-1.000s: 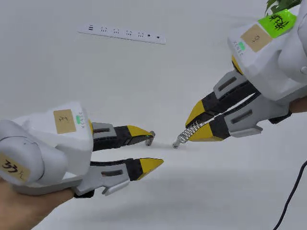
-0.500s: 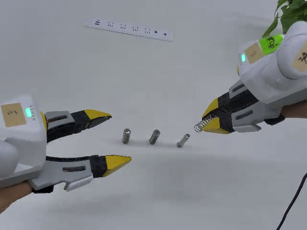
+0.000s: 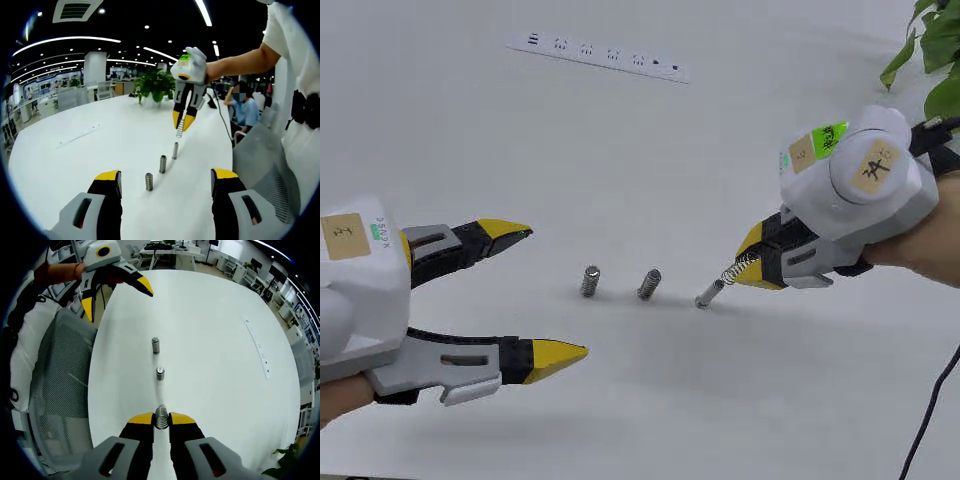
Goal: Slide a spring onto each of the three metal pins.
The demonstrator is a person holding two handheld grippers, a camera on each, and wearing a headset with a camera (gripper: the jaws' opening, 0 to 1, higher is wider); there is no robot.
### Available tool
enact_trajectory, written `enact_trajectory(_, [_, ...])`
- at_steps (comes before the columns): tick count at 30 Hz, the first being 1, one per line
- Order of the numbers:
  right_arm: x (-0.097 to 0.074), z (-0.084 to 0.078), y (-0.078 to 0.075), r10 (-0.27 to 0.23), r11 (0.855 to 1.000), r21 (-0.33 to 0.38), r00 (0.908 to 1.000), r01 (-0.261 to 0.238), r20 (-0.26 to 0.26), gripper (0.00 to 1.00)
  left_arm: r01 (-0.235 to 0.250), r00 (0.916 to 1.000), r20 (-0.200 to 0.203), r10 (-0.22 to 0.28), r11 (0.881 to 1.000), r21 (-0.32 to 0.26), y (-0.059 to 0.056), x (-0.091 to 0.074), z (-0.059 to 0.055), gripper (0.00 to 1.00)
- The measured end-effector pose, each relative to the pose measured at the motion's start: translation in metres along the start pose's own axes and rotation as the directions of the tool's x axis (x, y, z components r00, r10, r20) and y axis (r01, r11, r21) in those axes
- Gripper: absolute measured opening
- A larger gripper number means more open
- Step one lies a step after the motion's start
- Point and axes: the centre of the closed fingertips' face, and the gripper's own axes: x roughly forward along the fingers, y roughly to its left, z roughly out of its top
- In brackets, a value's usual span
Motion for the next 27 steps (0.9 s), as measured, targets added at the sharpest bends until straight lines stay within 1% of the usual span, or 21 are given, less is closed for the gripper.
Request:
enact_trajectory(6, [0.006, -0.004, 0.0, 0.001, 1.0, -0.006, 0.9998, -0.001, -0.02, 0.12, -0.002, 1.0, 0.004, 0.002, 1.0, -0.003, 0.0, 0.001, 0.0, 0.77])
enact_trajectory(27, [0.016, -0.006, 0.0, 0.022, 1.0, -0.002, 0.9993, -0.022, -0.03, 0.12, 0.007, 0.9999, 0.011, -0.007, 1.0, -0.014, -0.003, 0.003, 0.001, 0.76])
